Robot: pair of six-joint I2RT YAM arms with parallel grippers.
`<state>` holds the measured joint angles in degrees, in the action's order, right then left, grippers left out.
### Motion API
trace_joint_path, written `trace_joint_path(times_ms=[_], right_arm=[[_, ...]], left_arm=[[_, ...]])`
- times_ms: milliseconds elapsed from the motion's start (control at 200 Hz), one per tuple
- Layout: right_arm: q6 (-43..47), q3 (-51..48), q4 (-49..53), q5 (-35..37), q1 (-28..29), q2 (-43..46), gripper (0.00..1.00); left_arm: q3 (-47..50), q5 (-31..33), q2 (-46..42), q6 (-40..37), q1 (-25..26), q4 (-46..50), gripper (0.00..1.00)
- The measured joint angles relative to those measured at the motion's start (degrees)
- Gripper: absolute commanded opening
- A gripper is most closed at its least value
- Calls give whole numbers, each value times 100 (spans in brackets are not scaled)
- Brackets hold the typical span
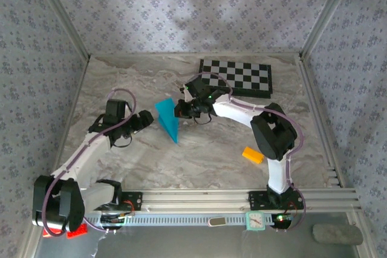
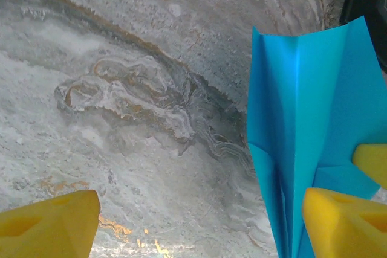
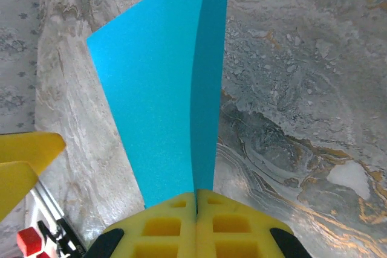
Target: Fold a paper plane with a square sheet of paper (pick it up from the middle)
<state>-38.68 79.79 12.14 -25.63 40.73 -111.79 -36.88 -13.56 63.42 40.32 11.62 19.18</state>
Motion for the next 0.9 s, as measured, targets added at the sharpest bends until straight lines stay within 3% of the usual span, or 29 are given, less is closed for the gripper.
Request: trace_joint_path(times_ms=[280,900], right_arm=[[-280,-667,-953,-470,-201,-205,10],[-581,-1062,-1530,-616,-328,-374,10]], left_arm=[[553,-595,516,765,2,-920,76],[-61,-1545,2175,850,439,-1873,35]])
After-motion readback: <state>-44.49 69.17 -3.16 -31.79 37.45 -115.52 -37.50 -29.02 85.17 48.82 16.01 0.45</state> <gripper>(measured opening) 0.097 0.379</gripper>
